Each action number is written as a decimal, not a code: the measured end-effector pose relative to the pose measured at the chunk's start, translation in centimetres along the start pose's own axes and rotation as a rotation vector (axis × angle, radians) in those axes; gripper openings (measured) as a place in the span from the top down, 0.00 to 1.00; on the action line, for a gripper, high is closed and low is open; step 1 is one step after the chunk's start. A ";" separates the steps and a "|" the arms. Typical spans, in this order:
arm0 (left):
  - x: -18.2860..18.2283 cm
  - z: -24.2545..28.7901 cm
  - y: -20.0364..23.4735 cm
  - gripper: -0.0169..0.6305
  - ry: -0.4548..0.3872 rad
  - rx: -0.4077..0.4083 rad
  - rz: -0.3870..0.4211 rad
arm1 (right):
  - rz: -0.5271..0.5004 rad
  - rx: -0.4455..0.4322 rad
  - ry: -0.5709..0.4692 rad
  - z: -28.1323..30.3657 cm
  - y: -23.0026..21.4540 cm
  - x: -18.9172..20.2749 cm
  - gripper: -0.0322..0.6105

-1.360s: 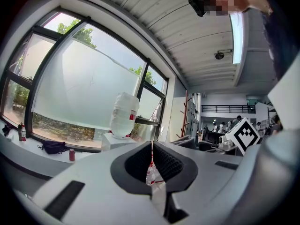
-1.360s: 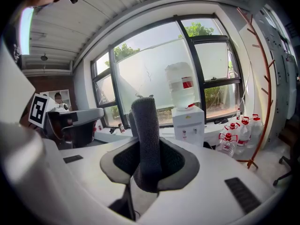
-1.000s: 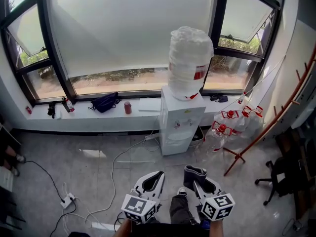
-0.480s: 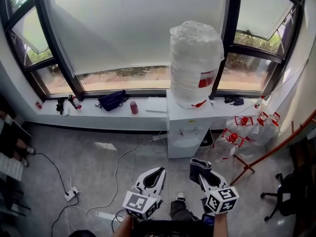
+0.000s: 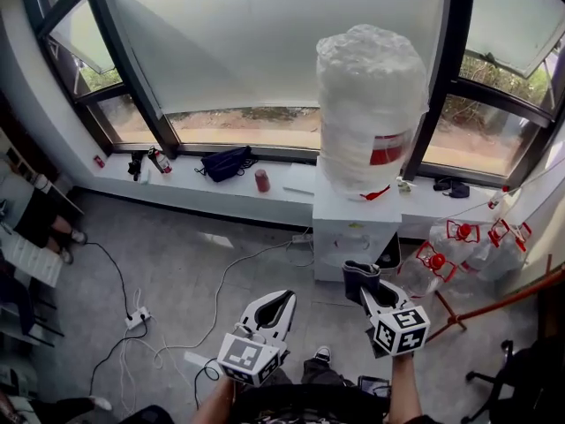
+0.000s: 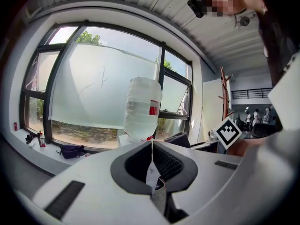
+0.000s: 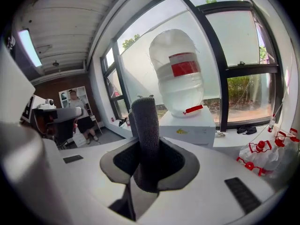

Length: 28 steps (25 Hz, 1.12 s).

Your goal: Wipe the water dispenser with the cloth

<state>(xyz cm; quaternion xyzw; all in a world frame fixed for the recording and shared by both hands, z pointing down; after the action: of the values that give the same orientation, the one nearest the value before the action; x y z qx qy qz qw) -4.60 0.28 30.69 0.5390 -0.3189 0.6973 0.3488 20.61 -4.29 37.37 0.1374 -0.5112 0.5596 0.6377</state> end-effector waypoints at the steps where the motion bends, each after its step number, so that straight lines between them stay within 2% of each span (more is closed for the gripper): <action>1: -0.4 0.4 0.0 0.94 0.002 -0.003 0.004 | -0.009 -0.008 0.005 0.9 -0.6 -0.6 0.78; 7: -0.5 2.0 0.1 0.94 0.015 -0.033 0.020 | -0.039 -0.031 0.043 7.4 -3.6 -3.6 0.78; 15: -1.4 4.4 1.4 0.94 -0.030 -0.027 0.054 | -0.008 -0.020 0.098 15.5 -4.5 -6.0 0.78; 23: -2.3 6.4 3.9 0.94 -0.039 0.028 0.081 | 0.151 0.026 0.141 21.6 -4.4 -6.8 0.78; 28: -2.4 7.0 6.1 0.94 -0.021 0.033 0.074 | 0.329 0.078 0.171 24.3 -5.7 -6.5 0.78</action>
<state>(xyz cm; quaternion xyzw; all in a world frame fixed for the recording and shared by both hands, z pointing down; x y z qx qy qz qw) -5.55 -9.21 29.43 0.5395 -0.3309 0.7093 0.3104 14.39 -28.12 45.06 0.0283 -0.4487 0.6853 0.5729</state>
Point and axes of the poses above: the fingertips, and each gripper's own axes: z forward along the fingers, y to its left, x out of its underside, the point moved 8 cm from there along -z, backward along the fingers, and after that the axes turned 11 degrees about z, right-handed, at the moved point
